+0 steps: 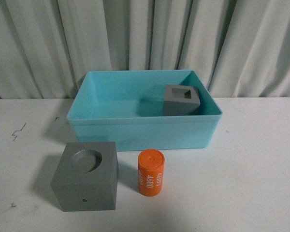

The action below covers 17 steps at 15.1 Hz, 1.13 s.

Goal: Place gray and orange parts in blue box

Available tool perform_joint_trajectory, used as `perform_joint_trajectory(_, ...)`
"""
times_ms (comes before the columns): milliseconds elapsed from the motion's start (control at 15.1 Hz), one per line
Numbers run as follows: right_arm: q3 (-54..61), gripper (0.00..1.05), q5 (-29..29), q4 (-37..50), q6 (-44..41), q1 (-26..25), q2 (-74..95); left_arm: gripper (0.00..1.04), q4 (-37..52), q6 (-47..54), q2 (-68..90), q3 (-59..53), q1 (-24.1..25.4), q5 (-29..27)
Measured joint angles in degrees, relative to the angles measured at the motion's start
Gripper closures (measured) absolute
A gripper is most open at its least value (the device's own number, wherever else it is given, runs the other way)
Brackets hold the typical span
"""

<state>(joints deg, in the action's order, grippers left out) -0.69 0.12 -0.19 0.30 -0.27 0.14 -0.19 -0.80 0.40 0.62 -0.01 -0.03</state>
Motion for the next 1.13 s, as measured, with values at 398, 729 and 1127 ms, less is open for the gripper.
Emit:
perform_joint_trajectory(398, 0.0, 0.05, 0.0, 0.0, 0.0, 0.2, 0.0, 0.07, -22.5, -13.6, 32.1, 18.3, -14.4, -9.6)
perform_joint_trajectory(729, 0.0, 0.06, 0.0, 0.0, 0.0, 0.2, 0.0, 0.07, 0.9, -19.7, 76.6, 36.9, -33.3, -19.4)
perform_joint_trajectory(1127, 0.0, 0.06, 0.0, 0.0, 0.0, 0.3, 0.0, 0.07, 8.0, -14.2, 93.7, 39.6, -24.9, -19.4)
